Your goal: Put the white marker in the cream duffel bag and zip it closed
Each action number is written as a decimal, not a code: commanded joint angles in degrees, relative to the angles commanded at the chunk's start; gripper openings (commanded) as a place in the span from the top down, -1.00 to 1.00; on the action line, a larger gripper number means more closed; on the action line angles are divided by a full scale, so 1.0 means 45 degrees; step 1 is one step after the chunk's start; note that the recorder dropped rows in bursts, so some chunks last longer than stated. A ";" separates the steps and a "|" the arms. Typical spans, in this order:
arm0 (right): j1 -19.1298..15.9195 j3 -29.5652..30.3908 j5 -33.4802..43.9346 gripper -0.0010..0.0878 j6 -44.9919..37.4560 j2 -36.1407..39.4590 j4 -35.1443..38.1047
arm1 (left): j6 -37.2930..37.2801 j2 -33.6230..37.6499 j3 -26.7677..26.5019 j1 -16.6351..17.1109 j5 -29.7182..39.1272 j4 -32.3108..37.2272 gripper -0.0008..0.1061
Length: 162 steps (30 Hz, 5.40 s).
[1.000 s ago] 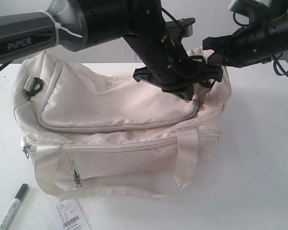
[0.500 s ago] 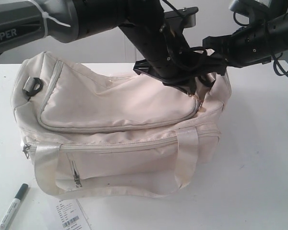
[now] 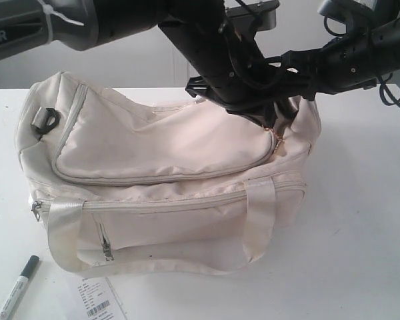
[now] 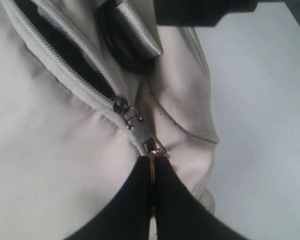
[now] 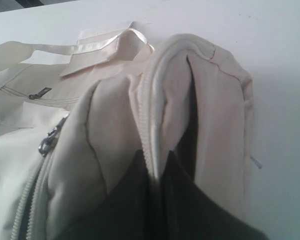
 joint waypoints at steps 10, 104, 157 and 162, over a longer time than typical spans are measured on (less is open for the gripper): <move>0.0000 0.0000 0.0000 0.98 0.0000 0.0000 0.0000 | 0.0109 -0.0175 0.0000 0.0000 0.0104 0.0024 0.99; 0.0000 0.0000 0.0003 0.98 0.0000 0.0000 -0.0027 | 0.2034 -0.1173 0.0000 0.0000 0.3411 0.0210 0.99; 0.0000 0.0000 0.0003 0.98 0.0000 0.0000 -0.0027 | 0.2727 -0.1173 0.0000 0.0000 0.5045 0.1544 0.99; 0.0000 0.0000 0.0003 0.98 0.0000 0.0000 -0.0027 | 0.2785 -0.1173 0.0000 0.0000 0.5045 0.1637 0.99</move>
